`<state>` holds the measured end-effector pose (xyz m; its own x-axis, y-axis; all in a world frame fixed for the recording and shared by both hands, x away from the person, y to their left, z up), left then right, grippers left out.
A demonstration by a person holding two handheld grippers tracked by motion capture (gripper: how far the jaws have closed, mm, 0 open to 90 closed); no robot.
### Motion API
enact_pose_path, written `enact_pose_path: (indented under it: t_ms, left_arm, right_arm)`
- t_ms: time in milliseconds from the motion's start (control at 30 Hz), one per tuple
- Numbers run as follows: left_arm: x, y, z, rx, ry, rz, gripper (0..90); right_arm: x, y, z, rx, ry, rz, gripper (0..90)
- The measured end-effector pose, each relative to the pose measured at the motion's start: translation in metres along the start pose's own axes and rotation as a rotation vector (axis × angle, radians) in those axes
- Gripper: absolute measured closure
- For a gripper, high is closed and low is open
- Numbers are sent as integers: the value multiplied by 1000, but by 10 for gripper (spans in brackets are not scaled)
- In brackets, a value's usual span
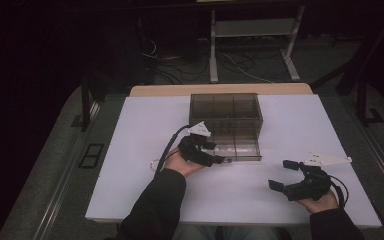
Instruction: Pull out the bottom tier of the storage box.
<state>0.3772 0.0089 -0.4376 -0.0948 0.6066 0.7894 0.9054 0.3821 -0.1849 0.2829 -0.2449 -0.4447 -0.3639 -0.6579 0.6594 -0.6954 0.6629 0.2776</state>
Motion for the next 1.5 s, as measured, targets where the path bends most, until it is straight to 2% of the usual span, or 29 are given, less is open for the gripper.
enact_pose_path:
  t_ms: [133, 300, 467, 567, 800, 1267, 1500]
  left_arm:
    - [5, -2, -2, 15, -11, 1, 142]
    - [9, -4, -4, 25, 1, 1, 0]
    - [15, -5, -3, 14, 2, -10, 0]
    - [21, -6, -1, 23, -4, -11, 0]
    - [37, -6, 9, 17, 2, -32, 0]
    - [57, -1, 37, 59, -17, -67, 0]
    - [60, 1, 53, 90, -20, -78, 0]
  right_arm:
    - [0, 0, 0, -1, -2, 1, 2]
    - [0, 0, 0, -3, -1, 1, 2]
    - [0, 0, 0, -4, -2, 2, 2]
    - [0, 0, 0, -9, -1, -1, 2]
    - [0, 0, 0, -6, -2, 2, 3]
    - [0, -1, 0, -6, 0, 5, 2]
    - [0, 0, 1, -10, -1, 5, 3]
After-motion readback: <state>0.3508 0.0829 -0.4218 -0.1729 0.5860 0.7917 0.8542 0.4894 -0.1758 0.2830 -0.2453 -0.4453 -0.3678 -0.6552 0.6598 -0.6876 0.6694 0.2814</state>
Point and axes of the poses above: each handheld gripper's, and its own axes: x roughly backward along the jaws, z roughly out of its underside, y roughly to its left, the point moved 6 cm from there along -x, roughly forward along the jaws, and after that the axes turned 14 degrees about y, right-handed, at the moved point
